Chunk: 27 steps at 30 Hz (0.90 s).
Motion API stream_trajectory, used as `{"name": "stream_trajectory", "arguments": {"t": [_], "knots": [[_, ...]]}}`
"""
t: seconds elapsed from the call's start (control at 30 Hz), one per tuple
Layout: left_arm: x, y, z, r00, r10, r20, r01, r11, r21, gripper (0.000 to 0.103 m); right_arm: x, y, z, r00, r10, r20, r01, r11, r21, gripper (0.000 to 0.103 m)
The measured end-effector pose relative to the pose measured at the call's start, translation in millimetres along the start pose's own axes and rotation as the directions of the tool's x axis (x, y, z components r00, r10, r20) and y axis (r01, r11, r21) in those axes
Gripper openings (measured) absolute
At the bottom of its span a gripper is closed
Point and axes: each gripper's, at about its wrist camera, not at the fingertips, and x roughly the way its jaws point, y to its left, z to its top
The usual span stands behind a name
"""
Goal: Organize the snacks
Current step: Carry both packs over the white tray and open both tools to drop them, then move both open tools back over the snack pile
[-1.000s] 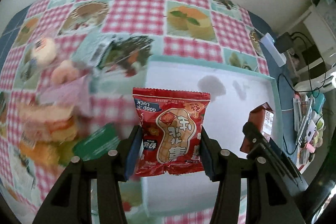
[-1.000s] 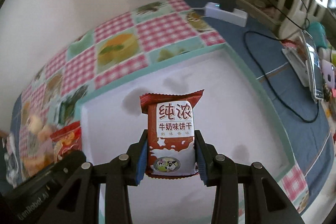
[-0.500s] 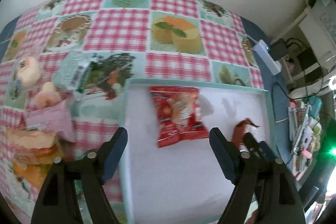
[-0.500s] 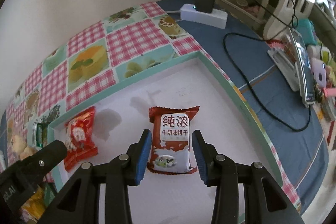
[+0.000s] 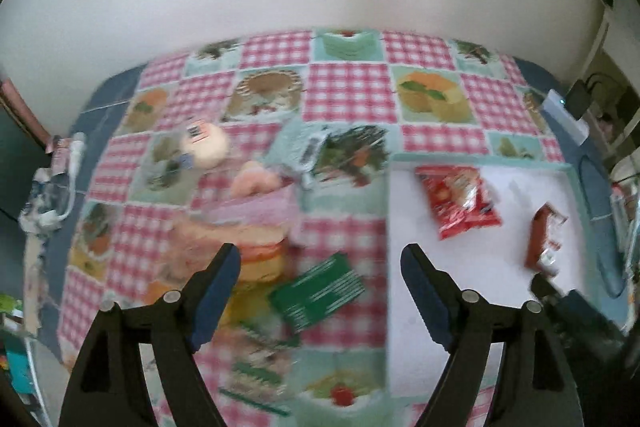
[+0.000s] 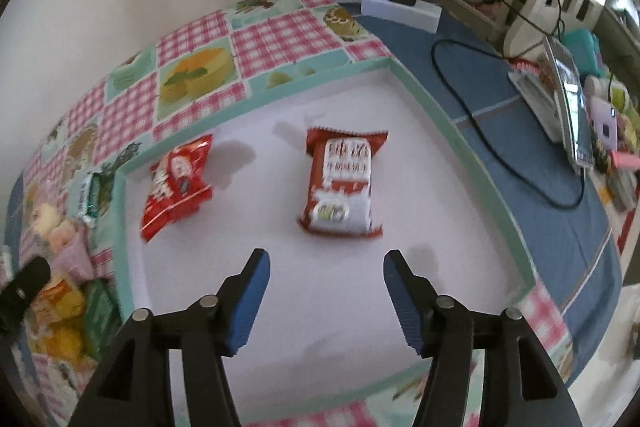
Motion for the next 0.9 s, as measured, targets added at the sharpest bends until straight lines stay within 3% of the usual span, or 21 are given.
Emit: {"name": "stream_trajectory", "arguments": {"t": [0.17,0.3,0.57,0.63,0.9], "knots": [[11,33,-19,0.994,0.085,-0.072,-0.090,0.993,-0.072,0.083,-16,10,-19,1.000,0.026,0.001,-0.026,1.000,-0.015,0.075],[17,63,-26,0.979,0.171,-0.108,-0.186,0.973,-0.139,0.083,-26,22,-31,0.999,0.042,0.002,-0.042,0.998,-0.051,0.086],[18,92,-31,0.976,0.179,-0.127,-0.199,0.965,-0.173,0.083,-35,44,-46,0.997,0.072,-0.016,-0.074,0.992,-0.099,0.094],[17,99,-32,0.978,0.164,-0.130,-0.186,0.966,-0.177,0.083,-36,53,-50,0.996,0.084,-0.024,-0.086,0.989,-0.124,0.103],[9,137,-39,0.980,0.146,-0.134,-0.178,0.944,-0.276,0.084,-37,88,-59,0.988,0.141,-0.063,-0.150,0.974,-0.170,0.103]]}}
